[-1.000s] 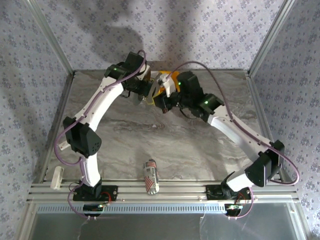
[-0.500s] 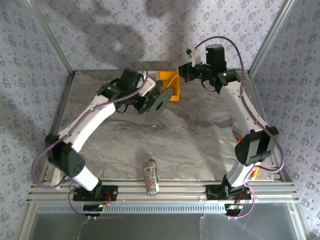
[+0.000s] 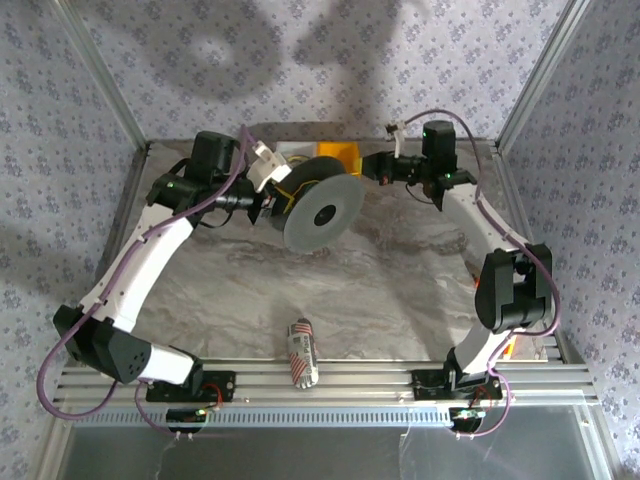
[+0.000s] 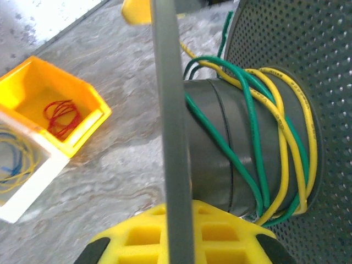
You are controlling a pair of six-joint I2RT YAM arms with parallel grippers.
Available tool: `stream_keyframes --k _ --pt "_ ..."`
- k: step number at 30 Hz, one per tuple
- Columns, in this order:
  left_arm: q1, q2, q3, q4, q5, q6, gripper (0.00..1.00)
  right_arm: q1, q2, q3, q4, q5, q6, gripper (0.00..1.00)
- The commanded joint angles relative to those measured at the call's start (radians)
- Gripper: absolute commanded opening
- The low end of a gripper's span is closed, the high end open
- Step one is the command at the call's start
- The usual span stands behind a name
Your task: Wrap the cables
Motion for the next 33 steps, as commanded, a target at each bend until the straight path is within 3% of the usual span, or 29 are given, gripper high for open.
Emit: stream_keyframes --k 1,8,15,26,33 --pt "0.023 -0.091 0.064 0.148 0.446 -0.06 0.0 -0.078 0.008 -0.111 0.273 0.268 0.125 0.0" --pt "0.069 -0.092 -0.016 0.459 0.403 -0.278 0.0 -0.035 -0.092 -0.33 0.457 0.321 0.242 0.0" --pt "0.088 -0.099 -0.12 0.712 0.205 -0.478 0.0 -0.014 -0.172 -0.429 0.507 0.357 0.275 0.0" --pt "0.096 -0.071 -0.176 0.896 0.03 -0.663 0.0 0.042 -0.203 -0.491 0.64 0.318 0.343 0.0" --pt "0.116 -0.053 -0.209 1.04 0.014 -0.803 0.0 0.111 -0.21 -0.516 0.69 0.314 0.315 0.0"
